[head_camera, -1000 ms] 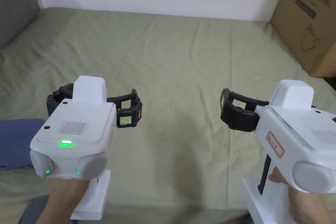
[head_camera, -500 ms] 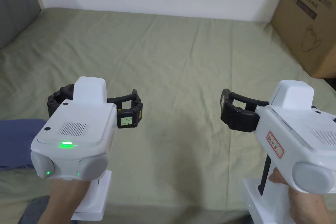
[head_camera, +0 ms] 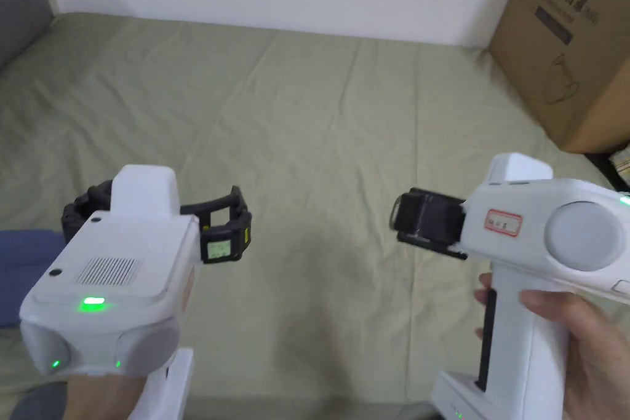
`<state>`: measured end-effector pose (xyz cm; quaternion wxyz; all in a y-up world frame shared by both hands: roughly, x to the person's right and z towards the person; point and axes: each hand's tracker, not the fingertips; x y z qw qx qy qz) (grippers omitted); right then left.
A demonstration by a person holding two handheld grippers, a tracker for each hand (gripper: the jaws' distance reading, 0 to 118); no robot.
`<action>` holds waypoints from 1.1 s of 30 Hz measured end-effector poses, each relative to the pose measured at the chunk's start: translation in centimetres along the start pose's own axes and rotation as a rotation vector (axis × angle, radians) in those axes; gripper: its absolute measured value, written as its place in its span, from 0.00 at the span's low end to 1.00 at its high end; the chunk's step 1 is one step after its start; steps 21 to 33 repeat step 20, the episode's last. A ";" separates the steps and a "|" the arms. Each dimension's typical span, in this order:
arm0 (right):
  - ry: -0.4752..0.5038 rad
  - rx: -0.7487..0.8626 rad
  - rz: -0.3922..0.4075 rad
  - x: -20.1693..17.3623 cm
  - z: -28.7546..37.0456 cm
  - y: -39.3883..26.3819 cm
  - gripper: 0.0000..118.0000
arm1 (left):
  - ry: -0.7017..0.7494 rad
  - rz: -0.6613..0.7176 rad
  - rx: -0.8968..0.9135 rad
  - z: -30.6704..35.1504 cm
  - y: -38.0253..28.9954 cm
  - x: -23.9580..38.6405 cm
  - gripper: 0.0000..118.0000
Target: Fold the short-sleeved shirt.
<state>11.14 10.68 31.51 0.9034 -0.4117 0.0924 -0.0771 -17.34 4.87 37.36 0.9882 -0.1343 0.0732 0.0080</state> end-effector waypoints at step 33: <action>-0.091 -0.129 0.097 -1.5 -6.6 -4.6 0.99 | -0.022 0.011 -0.218 -3.3 -5.4 0.5 1.00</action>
